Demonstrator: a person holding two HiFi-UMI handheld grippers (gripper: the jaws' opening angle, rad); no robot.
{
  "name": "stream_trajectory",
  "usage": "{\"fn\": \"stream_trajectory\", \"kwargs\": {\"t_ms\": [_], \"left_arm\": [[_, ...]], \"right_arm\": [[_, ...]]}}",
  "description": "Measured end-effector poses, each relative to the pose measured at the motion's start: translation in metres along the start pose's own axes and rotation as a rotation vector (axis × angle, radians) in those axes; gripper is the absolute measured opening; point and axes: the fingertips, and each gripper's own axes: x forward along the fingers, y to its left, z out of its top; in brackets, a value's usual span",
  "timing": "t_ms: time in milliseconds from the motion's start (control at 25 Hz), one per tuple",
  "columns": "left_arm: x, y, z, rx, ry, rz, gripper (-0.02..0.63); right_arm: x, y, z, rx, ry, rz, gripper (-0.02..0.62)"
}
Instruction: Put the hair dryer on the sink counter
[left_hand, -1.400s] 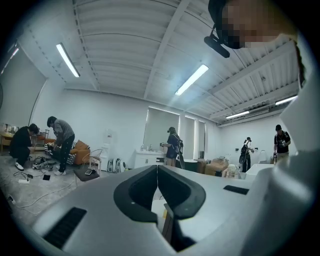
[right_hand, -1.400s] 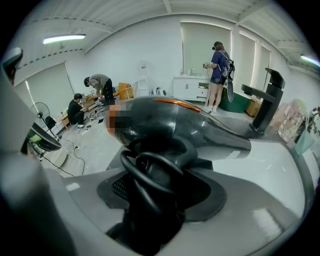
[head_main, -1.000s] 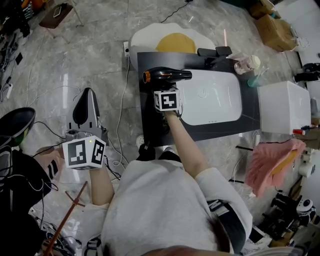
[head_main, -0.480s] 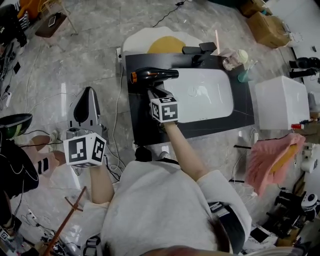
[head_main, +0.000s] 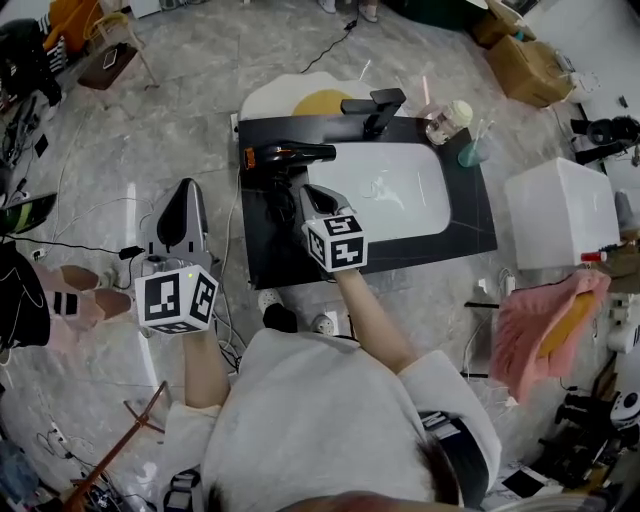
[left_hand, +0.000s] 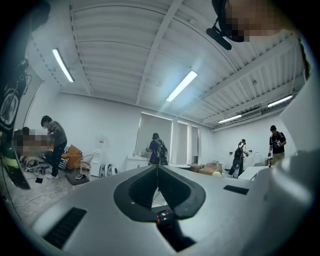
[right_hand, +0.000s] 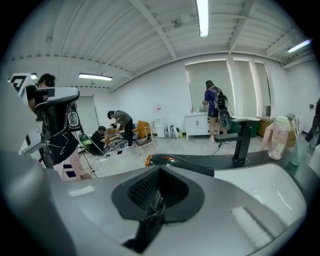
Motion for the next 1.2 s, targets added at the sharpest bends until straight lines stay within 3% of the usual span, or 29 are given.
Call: {"fn": "stream_trajectory", "kwargs": {"t_ms": [440, 1200], "left_arm": [[-0.028, -0.060, 0.016, 0.021, -0.036, -0.018, 0.009], [-0.073, -0.127, 0.038, 0.039, -0.092, -0.029, 0.009]], "right_arm": [[-0.093, -0.013, 0.051, -0.063, -0.193, -0.007, 0.011], [-0.230, -0.013, 0.122, -0.175, -0.467, -0.015, 0.011]]}}
